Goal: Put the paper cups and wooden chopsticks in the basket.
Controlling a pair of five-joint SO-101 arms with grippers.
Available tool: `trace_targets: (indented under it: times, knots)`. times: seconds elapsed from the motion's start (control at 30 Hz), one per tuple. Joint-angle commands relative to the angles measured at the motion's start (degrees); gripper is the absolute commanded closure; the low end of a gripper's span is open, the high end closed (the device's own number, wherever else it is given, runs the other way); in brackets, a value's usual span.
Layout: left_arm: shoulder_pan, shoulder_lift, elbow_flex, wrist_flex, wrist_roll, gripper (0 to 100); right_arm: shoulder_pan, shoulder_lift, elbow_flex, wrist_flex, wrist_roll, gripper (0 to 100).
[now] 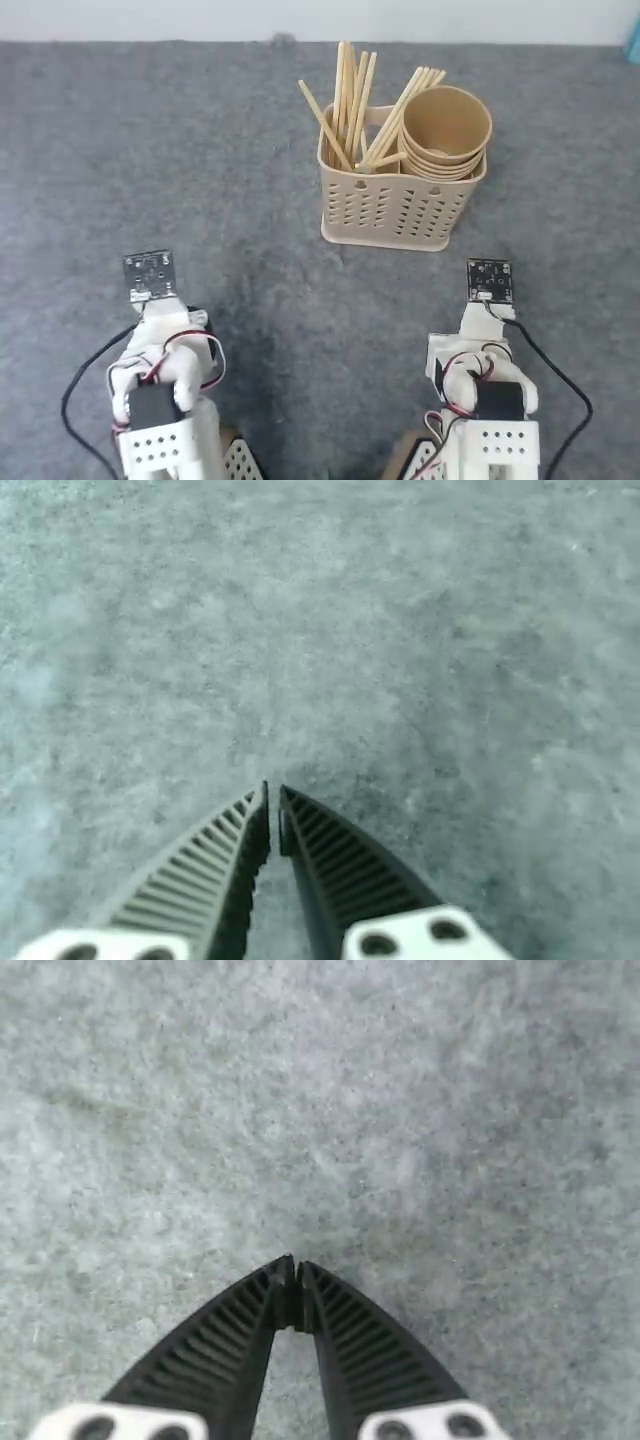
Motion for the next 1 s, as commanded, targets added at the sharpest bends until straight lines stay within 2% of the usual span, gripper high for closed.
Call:
trace_targets:
  times: [0.0,0.2,0.97]
  knots:
    - [5.98,-0.88,-0.13,0.26,-0.26,99,0.66,-1.01,0.0,-0.04,-0.62,99.1]
    - [12.48,-0.88,-0.13,0.26,-0.26,99,0.66,-1.01,0.0,-0.04,-0.62,99.1]
    - [12.57,-0.88,-0.13,0.26,-0.26,99,0.66,-1.01,0.0,-0.04,-0.62,99.1]
